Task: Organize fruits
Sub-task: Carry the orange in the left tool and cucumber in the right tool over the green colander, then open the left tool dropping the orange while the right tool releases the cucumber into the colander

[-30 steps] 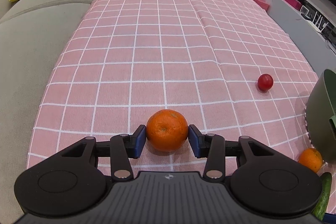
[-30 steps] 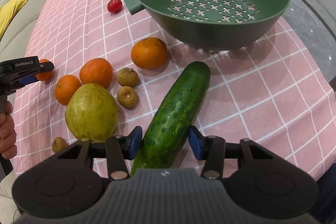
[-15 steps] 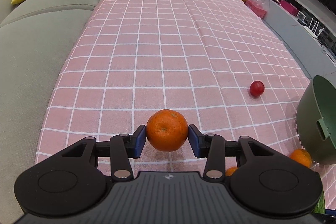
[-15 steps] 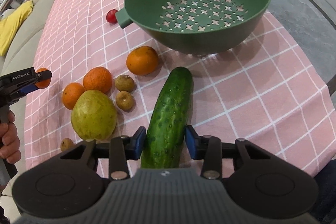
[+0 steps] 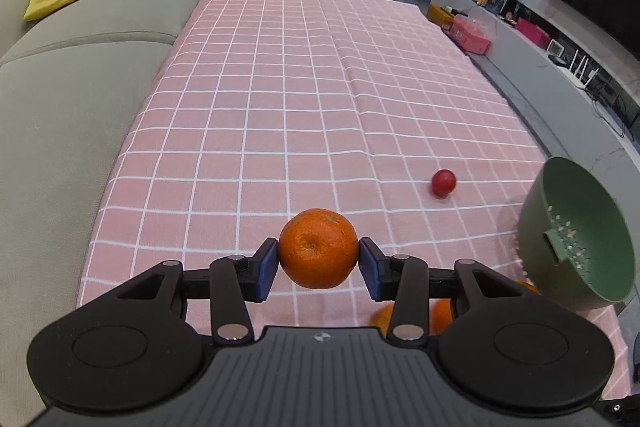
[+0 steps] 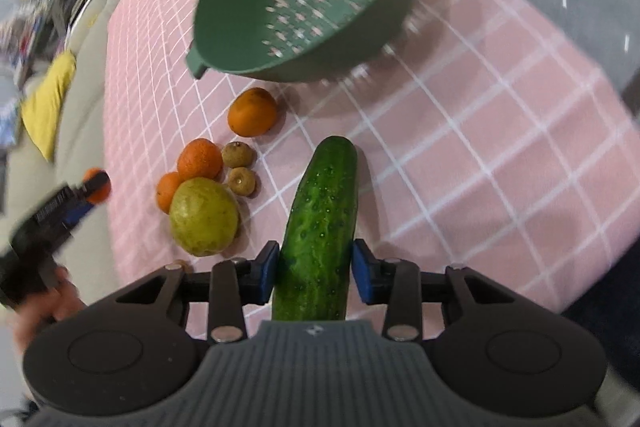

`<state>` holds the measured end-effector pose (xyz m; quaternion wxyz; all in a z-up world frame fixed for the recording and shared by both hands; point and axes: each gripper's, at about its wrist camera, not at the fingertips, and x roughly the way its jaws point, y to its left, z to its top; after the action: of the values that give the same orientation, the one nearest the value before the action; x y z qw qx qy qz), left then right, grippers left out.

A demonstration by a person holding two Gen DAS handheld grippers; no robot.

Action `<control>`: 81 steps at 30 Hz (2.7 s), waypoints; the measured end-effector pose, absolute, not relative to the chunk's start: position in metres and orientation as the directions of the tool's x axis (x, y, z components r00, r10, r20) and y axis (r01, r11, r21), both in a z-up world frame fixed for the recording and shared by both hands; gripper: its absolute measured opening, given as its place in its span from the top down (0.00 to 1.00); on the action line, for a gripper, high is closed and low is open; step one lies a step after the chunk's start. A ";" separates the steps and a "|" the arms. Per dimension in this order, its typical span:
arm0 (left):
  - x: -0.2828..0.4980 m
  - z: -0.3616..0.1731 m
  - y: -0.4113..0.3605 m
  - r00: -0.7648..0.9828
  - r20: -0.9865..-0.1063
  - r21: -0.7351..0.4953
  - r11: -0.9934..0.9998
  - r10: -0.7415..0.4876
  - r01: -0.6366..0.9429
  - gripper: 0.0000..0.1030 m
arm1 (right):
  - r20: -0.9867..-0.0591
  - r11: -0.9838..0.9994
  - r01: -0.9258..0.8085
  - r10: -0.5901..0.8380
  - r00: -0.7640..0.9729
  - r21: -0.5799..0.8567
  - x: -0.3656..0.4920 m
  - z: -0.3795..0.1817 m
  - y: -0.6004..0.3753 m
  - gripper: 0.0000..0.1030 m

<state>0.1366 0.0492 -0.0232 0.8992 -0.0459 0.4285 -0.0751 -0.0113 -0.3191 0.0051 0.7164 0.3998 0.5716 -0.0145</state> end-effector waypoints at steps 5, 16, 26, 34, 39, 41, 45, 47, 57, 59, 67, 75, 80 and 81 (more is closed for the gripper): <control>0.120 -0.014 0.040 0.625 -0.762 -0.131 0.986 -0.166 0.102 0.52 | -0.768 0.539 0.557 0.532 0.356 0.632 -0.024 -0.004 -0.336 0.65; 0.099 0.013 -0.033 0.598 -0.757 -0.126 0.957 -0.264 0.263 0.52 | -0.698 0.558 0.422 0.534 0.477 0.715 -0.011 0.069 -0.366 0.65; 0.114 0.021 -0.144 0.568 -0.750 -0.006 0.863 -0.338 0.505 0.52 | -0.730 0.774 0.209 0.417 0.542 0.597 0.068 0.116 -0.398 0.65; 0.140 -0.013 -0.192 0.516 -0.789 0.028 0.820 -0.332 0.571 0.52 | -0.828 0.946 0.001 0.282 0.485 0.323 0.141 0.080 -0.380 0.65; 0.148 -0.037 -0.208 0.477 -0.818 0.037 0.797 -0.322 0.602 0.52 | -0.857 0.964 -0.063 0.258 0.446 0.257 0.163 0.049 -0.371 0.65; 0.150 -0.046 -0.213 0.460 -0.829 0.039 0.789 -0.317 0.613 0.52 | -0.865 0.964 -0.081 0.265 0.427 0.255 0.165 0.042 -0.369 0.65; 0.153 -0.060 -0.221 0.425 -0.848 0.031 0.772 -0.315 0.635 0.52 | -0.880 0.965 -0.112 0.264 0.396 0.239 0.172 0.033 -0.371 0.65; 0.155 -0.065 -0.225 0.405 -0.858 0.022 0.764 -0.317 0.645 0.52 | -0.883 0.963 -0.122 0.271 0.382 0.242 0.173 0.029 -0.372 0.65; 0.165 -0.075 -0.238 0.339 -0.888 -0.017 0.759 -0.310 0.651 0.52 | -0.901 0.966 -0.143 0.253 0.353 0.216 0.180 0.015 -0.373 0.65; 0.162 -0.077 -0.240 0.337 -0.890 -0.010 0.754 -0.306 0.657 0.51 | -0.901 0.966 -0.141 0.255 0.352 0.219 0.179 0.015 -0.373 0.65; 0.153 -0.069 -0.236 0.383 -0.870 0.010 0.766 -0.310 0.643 0.34 | -0.896 0.963 -0.134 0.265 0.355 0.232 0.177 0.019 -0.374 0.64; 0.142 -0.038 -0.195 0.420 -0.833 -0.091 0.838 -0.361 0.538 0.31 | -0.849 0.954 -0.055 0.288 0.443 0.295 0.166 0.045 -0.391 0.61; 0.127 -0.014 -0.158 0.442 -0.814 -0.210 0.900 -0.378 0.382 0.31 | -0.827 0.952 -0.008 0.269 0.494 0.305 0.151 0.061 -0.393 0.61; 0.124 -0.008 -0.153 0.452 -0.812 -0.214 0.909 -0.369 0.357 0.31 | -0.823 0.951 -0.004 0.268 0.500 0.308 0.147 0.064 -0.391 0.60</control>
<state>0.1236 -0.1530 -0.0082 0.8519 -0.0062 0.4784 -0.2129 0.1467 -0.3915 0.0641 0.8556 0.1339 0.4937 0.0797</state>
